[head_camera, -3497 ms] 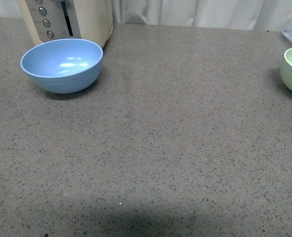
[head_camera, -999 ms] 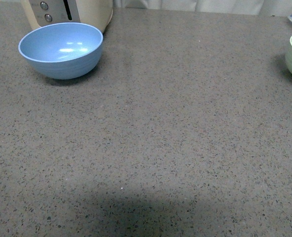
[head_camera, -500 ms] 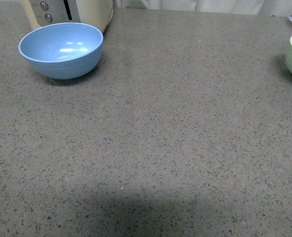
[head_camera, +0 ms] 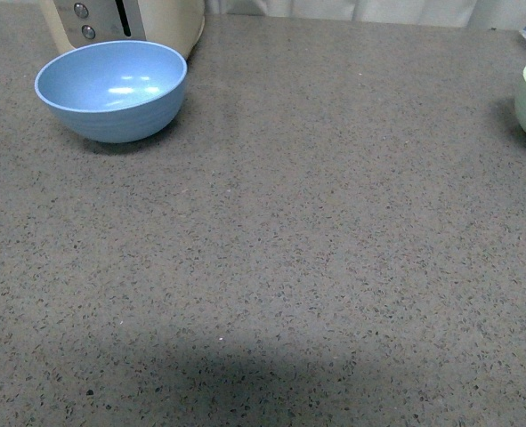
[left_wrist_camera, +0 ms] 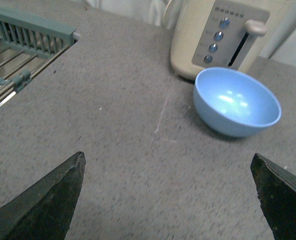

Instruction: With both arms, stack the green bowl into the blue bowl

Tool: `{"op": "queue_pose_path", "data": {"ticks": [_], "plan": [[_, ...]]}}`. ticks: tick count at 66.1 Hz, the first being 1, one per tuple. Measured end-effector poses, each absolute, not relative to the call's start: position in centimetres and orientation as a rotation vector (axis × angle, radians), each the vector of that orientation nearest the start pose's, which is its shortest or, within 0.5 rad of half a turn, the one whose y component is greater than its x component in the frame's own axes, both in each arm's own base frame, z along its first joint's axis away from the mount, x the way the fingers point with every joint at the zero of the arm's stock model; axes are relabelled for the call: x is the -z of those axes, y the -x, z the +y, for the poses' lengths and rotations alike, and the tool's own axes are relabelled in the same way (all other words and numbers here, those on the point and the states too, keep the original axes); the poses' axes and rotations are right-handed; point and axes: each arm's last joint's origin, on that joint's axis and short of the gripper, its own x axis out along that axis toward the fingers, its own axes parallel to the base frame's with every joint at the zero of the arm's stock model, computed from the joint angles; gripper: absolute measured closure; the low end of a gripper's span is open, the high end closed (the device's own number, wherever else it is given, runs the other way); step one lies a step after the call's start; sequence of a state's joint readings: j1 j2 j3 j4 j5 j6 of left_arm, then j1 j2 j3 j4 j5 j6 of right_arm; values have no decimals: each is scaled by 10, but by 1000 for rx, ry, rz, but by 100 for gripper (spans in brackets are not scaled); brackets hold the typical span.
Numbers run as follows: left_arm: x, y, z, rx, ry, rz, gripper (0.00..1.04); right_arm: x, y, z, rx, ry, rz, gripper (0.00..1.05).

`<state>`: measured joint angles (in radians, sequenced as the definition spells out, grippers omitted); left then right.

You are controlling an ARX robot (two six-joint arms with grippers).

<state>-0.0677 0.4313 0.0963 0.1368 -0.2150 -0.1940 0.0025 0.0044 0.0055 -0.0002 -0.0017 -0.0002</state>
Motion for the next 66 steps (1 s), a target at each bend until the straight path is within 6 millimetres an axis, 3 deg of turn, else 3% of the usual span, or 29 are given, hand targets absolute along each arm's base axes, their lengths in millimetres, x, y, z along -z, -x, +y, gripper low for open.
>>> {"op": "queue_pose_path", "data": {"ticks": [6,11,24,36,66], "plan": [[-187,-145,-6,-162,236,181,6,-165,-98,0,-4,0,-1,9],[-198,-175,-13,-148,344,269,6,-165,-98,0,-4,0,-1,9],[-198,-231,-24,-161,572,466,6,-165,-98,0,-4,0,-1,9],[-200,-277,-25,-212,659,554,6,-165,-98,0,-4,0,-1,9],[-188,-317,-24,-277,661,651,6,-165,-98,0,-4,0,-1,9]]}}
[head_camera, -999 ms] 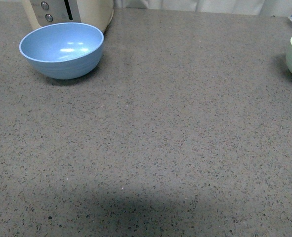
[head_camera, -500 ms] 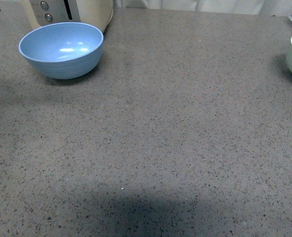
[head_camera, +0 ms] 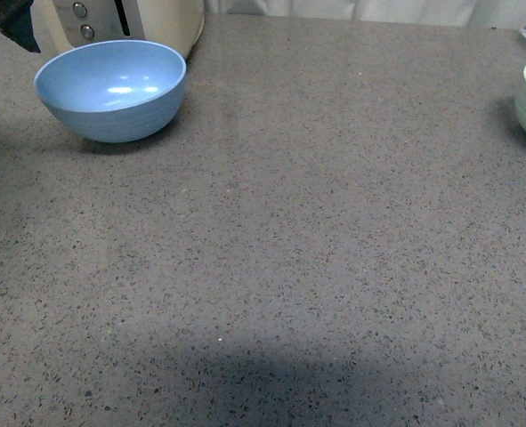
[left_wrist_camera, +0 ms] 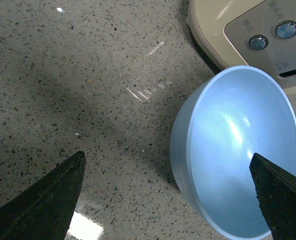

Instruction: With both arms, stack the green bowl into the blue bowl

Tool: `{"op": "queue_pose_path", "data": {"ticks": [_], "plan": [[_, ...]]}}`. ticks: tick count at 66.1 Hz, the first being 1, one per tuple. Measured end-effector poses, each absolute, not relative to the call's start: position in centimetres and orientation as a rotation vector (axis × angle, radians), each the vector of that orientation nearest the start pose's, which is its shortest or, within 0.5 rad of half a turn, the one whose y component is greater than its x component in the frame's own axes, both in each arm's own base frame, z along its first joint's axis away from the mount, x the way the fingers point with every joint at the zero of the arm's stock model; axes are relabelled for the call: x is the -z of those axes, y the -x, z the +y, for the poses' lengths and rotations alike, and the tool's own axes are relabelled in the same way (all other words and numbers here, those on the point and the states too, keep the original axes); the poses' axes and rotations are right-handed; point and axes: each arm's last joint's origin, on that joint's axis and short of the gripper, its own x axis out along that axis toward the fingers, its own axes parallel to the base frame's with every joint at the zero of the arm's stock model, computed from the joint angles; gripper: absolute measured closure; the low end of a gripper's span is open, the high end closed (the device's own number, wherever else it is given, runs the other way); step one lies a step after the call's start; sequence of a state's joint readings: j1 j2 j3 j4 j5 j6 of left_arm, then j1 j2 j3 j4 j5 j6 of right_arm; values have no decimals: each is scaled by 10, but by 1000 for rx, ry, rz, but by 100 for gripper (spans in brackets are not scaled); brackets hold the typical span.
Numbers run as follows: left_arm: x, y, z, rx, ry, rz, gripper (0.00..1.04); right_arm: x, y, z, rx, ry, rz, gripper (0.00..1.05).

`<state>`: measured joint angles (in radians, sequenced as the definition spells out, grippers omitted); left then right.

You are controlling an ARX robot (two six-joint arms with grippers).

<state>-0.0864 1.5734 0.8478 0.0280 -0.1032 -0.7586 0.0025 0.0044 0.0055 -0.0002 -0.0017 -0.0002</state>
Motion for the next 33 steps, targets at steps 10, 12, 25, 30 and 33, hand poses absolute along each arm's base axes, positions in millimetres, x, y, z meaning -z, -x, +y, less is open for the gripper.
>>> {"op": "queue_pose_path", "data": {"ticks": [10,12,25,30,33], "plan": [[-188,-323,-30,-269,656,671,6,-165,-98,0,-4,0,-1,9],[-187,-325,-30,-268,654,675,6,-165,-98,0,-4,0,-1,9],[-178,-334,-33,-288,641,725,6,-165,-98,0,-4,0,-1,9],[-174,-336,-31,-298,641,739,6,-165,-98,0,-4,0,-1,9],[-173,-338,-31,-300,645,742,6,-165,-98,0,-4,0,-1,9]]}}
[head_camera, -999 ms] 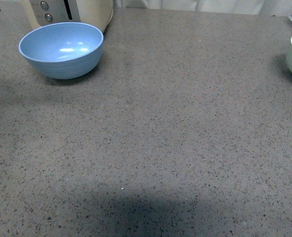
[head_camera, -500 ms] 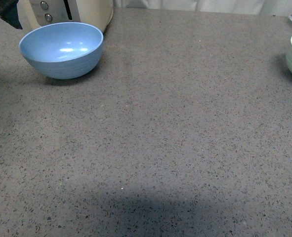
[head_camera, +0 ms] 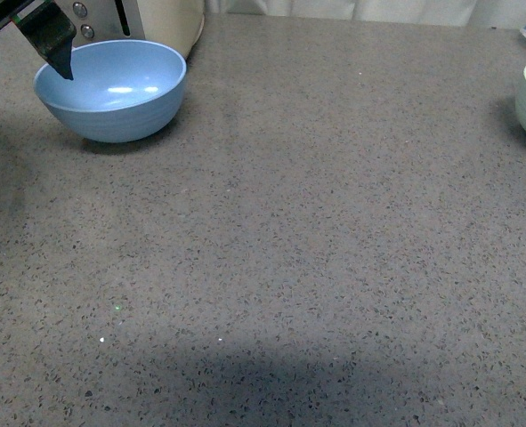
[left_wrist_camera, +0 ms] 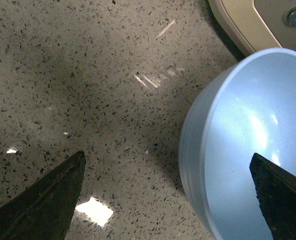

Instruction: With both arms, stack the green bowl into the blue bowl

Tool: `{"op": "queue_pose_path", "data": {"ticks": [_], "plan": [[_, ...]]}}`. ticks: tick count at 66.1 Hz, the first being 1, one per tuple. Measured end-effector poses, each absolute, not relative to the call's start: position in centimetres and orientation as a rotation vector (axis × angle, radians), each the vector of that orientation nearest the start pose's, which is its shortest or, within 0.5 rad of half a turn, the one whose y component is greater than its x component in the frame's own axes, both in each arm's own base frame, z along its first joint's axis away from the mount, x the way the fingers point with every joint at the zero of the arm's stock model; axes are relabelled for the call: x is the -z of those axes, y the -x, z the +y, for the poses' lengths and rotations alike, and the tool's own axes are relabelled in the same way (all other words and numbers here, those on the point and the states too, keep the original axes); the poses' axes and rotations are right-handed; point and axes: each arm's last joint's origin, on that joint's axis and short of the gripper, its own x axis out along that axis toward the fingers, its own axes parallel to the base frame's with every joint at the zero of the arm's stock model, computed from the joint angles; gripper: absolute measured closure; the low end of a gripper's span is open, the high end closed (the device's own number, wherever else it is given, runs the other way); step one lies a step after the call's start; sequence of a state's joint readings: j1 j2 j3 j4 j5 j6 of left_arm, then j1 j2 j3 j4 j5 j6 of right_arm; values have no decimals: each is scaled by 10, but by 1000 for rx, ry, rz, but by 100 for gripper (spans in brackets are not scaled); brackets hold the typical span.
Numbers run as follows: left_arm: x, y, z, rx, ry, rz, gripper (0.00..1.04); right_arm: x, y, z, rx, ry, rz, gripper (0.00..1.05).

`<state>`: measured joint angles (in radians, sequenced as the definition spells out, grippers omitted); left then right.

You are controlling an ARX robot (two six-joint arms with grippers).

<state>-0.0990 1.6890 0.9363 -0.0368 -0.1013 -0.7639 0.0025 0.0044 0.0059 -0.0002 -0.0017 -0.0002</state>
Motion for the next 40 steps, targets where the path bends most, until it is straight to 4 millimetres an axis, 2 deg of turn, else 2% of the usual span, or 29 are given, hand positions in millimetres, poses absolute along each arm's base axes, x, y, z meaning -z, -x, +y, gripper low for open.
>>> {"op": "queue_pose_path", "data": {"ticks": [40], "plan": [[-170,-356,-31,-271,735,780,6,-165,-98,0,-4,0,-1,9]]}}
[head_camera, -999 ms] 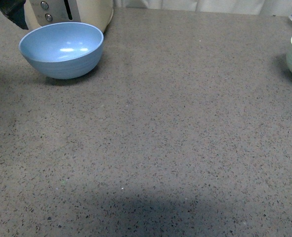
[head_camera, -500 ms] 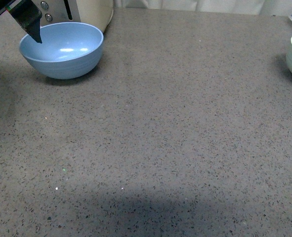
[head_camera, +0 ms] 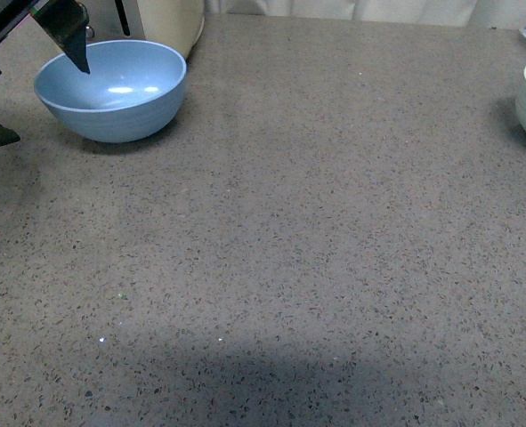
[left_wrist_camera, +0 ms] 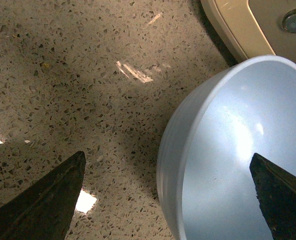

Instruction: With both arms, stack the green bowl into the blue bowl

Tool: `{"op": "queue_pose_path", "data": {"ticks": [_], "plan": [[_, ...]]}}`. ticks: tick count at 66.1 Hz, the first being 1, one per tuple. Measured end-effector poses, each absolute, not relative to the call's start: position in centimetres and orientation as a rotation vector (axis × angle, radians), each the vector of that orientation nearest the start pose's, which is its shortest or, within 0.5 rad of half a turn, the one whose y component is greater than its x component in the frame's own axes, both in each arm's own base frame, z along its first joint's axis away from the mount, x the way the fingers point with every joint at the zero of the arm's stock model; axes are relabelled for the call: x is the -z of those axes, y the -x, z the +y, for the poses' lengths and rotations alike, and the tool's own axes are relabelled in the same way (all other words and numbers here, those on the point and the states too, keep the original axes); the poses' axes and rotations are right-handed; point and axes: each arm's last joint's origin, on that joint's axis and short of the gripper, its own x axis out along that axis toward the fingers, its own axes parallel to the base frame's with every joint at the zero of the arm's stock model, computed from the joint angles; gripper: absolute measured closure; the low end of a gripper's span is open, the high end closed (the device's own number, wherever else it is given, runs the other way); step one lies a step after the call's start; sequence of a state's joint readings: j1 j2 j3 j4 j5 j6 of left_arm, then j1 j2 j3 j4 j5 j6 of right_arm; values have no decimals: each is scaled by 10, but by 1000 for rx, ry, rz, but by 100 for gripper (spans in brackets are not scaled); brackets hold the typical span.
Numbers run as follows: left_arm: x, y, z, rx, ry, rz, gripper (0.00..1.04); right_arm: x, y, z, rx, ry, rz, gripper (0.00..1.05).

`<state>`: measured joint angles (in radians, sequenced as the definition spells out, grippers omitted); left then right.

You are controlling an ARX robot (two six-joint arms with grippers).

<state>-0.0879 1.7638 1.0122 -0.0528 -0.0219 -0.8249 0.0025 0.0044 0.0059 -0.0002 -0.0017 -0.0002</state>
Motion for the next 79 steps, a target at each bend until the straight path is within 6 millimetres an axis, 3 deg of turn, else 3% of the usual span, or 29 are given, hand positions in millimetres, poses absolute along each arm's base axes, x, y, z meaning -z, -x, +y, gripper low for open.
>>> {"op": "queue_pose_path", "data": {"ticks": [5,42,51,57,69,79], "plan": [[-169,-358,-31,-268,737,782,8,-165,-98,0,-4,0,-1,9],[-171,-360,-32,-264,733,808,101,-165,-98,0,-4,0,-1,9],[-175,-360,-41,-237,693,828,101,-165,-98,0,-4,0,-1,9],[-182,-357,-57,-195,648,831,101,-165,-98,0,-4,0,-1,9],[-204,-336,-127,-18,485,843,101,-165,-98,0,-4,0,-1,9],[-203,-314,-174,80,306,858,101,-165,-98,0,-4,0,-1,9]]}}
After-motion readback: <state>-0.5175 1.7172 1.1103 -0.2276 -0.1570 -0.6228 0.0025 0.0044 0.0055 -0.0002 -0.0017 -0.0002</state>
